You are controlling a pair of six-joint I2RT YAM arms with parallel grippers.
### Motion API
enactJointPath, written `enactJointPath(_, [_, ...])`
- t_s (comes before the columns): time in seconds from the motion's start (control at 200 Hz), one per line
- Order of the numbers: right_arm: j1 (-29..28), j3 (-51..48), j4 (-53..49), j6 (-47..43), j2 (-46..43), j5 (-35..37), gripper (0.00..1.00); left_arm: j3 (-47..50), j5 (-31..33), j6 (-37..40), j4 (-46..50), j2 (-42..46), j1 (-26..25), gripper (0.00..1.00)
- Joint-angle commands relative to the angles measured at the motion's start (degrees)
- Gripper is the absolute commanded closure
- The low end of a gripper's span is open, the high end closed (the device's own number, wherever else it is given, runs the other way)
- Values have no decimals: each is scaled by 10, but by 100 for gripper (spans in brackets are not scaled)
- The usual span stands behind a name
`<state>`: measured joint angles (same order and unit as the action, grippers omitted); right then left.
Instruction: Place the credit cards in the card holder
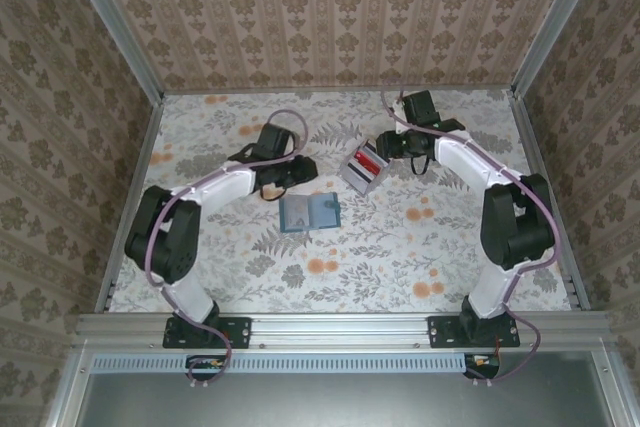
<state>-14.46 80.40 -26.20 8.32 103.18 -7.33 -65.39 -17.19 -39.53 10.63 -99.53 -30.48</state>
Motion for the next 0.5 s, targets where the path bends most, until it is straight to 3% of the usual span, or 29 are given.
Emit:
enactJointPath(0.0, [-2, 45, -62, -52, 41, 35, 52, -53, -22, 15, -3, -40, -13, 67])
enactJointPath(0.495, [0, 106, -98, -69, 110, 11, 51, -203, -61, 18, 10, -184, -43, 68])
